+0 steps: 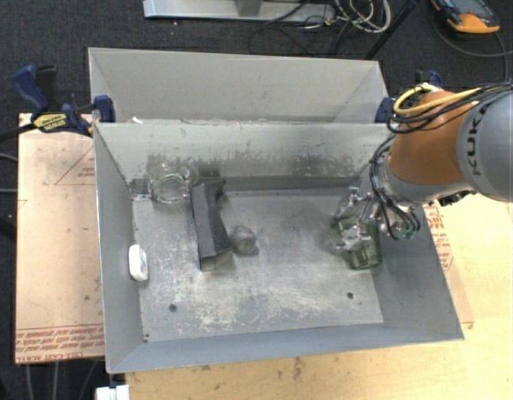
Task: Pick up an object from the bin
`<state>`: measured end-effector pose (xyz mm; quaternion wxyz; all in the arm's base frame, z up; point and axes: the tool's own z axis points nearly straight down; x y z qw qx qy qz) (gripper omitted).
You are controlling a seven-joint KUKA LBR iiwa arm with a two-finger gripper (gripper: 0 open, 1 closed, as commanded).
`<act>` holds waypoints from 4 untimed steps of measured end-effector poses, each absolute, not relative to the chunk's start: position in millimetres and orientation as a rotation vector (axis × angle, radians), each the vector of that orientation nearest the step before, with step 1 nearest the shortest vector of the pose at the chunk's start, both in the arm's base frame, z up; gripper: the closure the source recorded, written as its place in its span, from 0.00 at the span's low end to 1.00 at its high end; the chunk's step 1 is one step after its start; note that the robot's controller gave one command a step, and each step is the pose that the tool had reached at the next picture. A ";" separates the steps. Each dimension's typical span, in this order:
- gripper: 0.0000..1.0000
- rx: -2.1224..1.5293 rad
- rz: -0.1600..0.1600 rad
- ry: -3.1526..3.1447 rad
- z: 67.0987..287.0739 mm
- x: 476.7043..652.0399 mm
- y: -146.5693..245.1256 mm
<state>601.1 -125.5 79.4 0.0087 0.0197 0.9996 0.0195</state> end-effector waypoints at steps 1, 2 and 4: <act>1.00 0.060 0.060 3.123 79.4 601.1 -125.4; 1.00 0.060 0.051 3.129 83.8 597.2 -125.2; 0.00 0.067 0.039 3.131 82.4 595.4 -130.5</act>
Offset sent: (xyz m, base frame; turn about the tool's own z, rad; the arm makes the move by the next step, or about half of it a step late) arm -0.0065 -0.0087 0.2796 -0.0708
